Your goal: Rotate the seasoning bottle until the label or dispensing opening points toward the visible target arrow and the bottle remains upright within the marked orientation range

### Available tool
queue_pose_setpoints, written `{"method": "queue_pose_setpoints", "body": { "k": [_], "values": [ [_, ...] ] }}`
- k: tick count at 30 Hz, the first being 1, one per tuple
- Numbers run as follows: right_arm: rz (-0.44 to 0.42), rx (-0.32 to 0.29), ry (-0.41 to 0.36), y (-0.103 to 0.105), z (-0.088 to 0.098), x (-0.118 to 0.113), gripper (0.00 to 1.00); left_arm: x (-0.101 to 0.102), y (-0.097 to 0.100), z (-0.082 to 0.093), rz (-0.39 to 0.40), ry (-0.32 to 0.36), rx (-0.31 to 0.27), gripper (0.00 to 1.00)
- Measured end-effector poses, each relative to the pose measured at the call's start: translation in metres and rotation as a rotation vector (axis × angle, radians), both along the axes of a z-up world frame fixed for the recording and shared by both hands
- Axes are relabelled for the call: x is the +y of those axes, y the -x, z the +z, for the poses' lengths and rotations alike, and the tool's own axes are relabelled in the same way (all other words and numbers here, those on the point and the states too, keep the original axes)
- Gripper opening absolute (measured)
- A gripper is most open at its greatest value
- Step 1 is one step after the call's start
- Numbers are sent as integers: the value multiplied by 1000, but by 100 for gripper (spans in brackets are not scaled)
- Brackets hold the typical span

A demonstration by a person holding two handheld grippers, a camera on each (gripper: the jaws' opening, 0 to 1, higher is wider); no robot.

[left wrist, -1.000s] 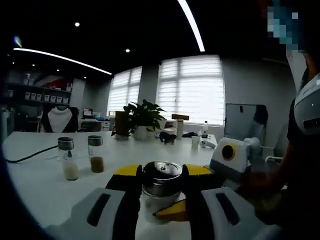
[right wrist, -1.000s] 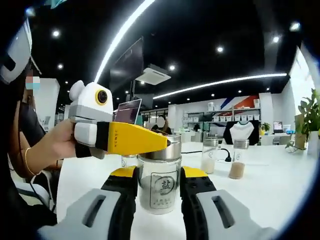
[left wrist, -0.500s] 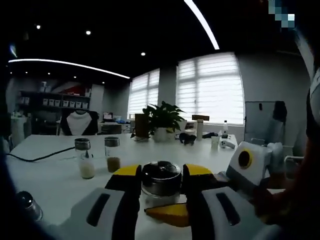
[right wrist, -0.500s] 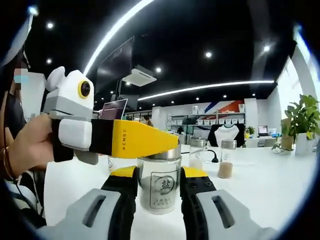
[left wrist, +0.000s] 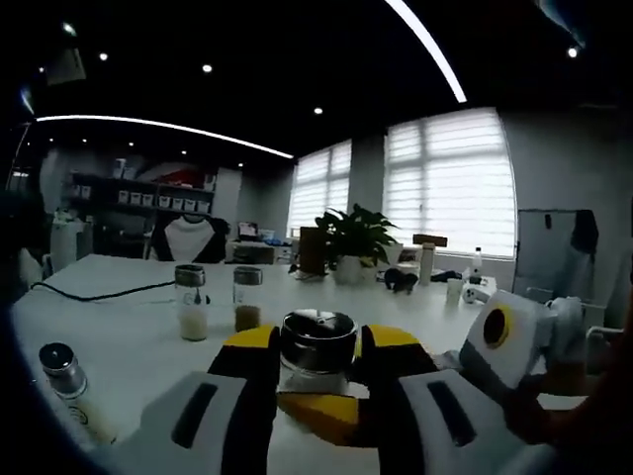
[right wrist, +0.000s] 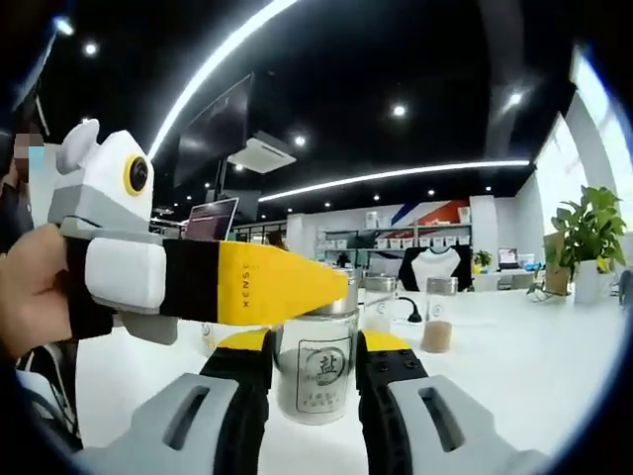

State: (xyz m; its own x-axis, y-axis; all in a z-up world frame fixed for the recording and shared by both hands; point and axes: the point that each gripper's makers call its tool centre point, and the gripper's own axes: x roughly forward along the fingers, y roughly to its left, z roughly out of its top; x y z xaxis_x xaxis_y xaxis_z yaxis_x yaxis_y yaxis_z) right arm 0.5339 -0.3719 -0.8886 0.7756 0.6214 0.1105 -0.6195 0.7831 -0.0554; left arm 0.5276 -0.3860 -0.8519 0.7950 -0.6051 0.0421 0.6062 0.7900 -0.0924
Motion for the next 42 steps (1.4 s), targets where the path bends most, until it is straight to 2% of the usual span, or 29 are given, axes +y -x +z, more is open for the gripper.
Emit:
{"method": "queue_pose_setpoints", "body": {
  "k": [10, 12, 15, 19, 24, 28, 30, 37, 42],
  "values": [
    [-17, 11, 5, 0, -5, 0, 30, -1, -2, -5, 49, -10, -4, 34],
    [-10, 16, 0, 1, -5, 0, 31, 2, -3, -5, 66, 8, -5, 33],
    [19, 19, -21, 2, -5, 3, 31, 4, -4, -4, 74, 0, -15, 33],
    [29, 23, -5, 2, -8, 3, 31, 6, -7, -7, 47, -12, -3, 33],
    [53, 15, 13, 3, -9, 2, 30, 7, -8, -8, 9, 21, 26, 32],
    [71, 21, 31, 3, -10, 0, 30, 0, -6, -10, -46, -15, 11, 32],
    [81, 20, 43, 4, -10, -1, 30, 0, -6, -11, -68, -22, 28, 32],
    [113, 9, 32, 5, -5, 1, 30, 2, -7, -6, -132, -38, -8, 32],
    [142, 5, 10, 8, -1, 5, 33, 11, -10, -7, -124, -42, -17, 32]
  ]
}}
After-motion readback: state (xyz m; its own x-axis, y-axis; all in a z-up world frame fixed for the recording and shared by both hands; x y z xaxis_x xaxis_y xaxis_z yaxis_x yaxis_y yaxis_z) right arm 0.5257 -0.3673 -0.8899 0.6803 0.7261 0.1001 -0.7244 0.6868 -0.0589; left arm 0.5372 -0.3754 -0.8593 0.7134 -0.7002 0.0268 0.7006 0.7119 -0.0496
